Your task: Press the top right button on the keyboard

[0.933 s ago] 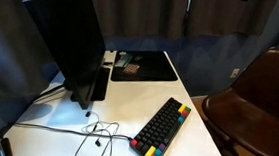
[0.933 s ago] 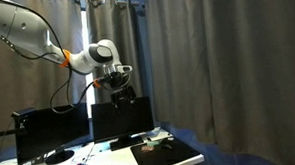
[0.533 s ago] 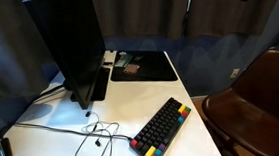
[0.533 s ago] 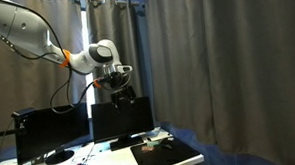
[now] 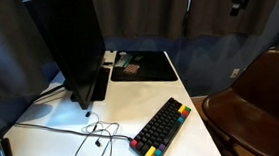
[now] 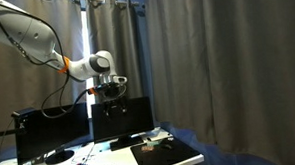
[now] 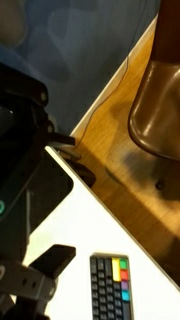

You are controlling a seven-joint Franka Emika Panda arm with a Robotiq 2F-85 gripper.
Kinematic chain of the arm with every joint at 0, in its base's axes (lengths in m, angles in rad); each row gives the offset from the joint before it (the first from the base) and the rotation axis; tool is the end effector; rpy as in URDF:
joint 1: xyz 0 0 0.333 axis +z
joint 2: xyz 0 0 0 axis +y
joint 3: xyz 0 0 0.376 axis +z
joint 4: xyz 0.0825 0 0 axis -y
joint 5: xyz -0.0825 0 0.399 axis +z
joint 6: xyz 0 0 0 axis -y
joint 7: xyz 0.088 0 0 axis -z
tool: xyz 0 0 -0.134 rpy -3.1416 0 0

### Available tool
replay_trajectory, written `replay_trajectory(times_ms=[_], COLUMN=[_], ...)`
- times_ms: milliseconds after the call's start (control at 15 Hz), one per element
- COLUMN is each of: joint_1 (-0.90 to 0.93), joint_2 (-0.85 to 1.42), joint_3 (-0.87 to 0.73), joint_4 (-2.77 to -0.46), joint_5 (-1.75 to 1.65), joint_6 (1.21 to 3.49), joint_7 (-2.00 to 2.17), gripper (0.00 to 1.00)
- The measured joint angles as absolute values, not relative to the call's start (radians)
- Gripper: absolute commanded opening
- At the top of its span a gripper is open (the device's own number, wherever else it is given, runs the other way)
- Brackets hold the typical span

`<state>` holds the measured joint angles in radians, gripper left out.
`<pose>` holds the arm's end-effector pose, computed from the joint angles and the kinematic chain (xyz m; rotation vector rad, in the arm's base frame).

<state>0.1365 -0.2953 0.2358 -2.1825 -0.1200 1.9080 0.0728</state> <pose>0.4358 0.1676 0.5362 2.9259 0.4859 0.0753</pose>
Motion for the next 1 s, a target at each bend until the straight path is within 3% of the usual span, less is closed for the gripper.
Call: replay_trajectory(times_ms=[533,1000], joint_1=[0.306,0.307], joint_2=[0.009,0.045], joint_3=[0.320,0.323], joint_4=[-2.188,-2.167], joint_5=[-0.028,-0.028], joint_6=[2.017,2.022], joint_7=[-0.048,-0.074], gripper=[1.00,1.00])
